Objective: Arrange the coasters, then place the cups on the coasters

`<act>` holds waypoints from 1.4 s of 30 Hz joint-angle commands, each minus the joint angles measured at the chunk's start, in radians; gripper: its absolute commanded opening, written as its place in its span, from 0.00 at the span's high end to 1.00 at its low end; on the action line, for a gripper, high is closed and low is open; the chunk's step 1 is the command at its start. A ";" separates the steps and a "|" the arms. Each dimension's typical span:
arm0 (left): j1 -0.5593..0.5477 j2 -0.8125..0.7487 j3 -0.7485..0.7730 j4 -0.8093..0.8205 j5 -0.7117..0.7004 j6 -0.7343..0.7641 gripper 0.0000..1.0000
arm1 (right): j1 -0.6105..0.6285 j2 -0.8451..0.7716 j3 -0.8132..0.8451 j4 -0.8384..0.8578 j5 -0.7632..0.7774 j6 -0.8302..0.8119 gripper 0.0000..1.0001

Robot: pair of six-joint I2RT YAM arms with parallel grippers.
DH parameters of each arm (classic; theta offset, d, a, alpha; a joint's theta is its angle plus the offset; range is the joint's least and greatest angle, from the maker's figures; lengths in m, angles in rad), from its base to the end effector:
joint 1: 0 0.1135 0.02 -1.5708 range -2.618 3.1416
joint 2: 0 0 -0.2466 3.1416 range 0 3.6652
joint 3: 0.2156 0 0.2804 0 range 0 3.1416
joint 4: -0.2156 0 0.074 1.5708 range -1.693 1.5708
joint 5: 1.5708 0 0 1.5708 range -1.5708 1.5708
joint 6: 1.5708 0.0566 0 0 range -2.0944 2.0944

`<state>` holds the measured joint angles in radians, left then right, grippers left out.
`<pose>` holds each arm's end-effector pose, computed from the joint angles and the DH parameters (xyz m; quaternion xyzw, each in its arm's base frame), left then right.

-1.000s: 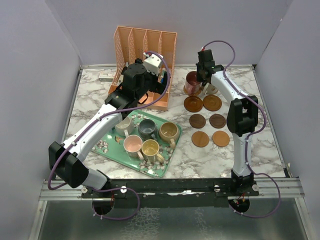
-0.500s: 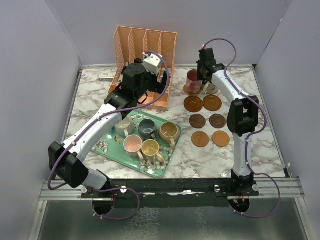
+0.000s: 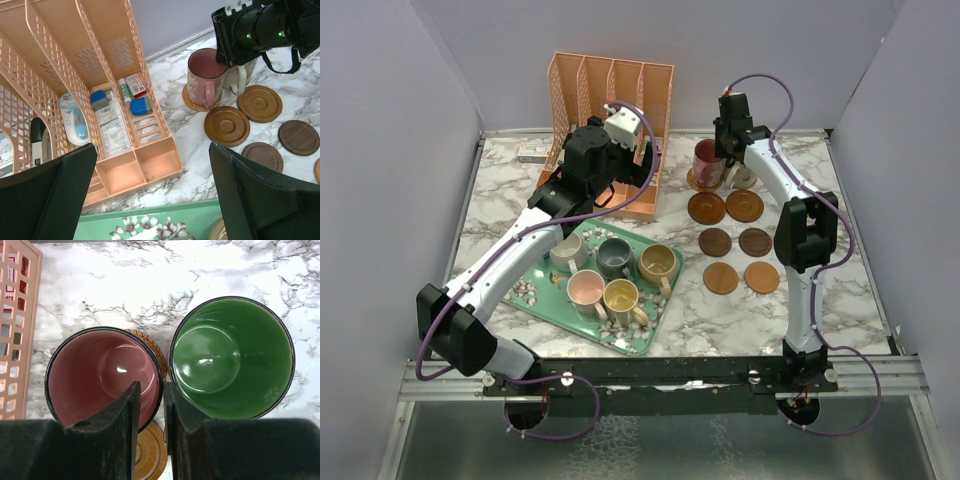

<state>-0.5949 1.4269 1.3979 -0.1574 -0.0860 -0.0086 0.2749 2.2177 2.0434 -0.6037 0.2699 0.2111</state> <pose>0.3243 -0.2136 0.3854 0.1960 0.7442 -0.1579 0.6187 0.5242 0.1322 0.2316 0.0228 0.9153 -0.0284 0.4012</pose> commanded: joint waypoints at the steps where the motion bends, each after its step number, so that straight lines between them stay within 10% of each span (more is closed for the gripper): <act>1: 0.008 -0.038 -0.014 0.027 0.024 -0.011 0.01 | 0.004 -0.030 0.033 0.030 0.010 -0.019 0.74; 42: 0.026 -0.050 -0.032 0.016 -0.015 0.156 0.01 | 0.004 -0.267 -0.146 0.157 -0.014 -0.225 0.72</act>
<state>-0.5770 1.4097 1.3777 -0.1501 -0.0769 0.0456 0.2749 2.0842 1.9793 -0.5278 0.2958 0.0795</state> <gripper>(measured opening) 0.992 0.282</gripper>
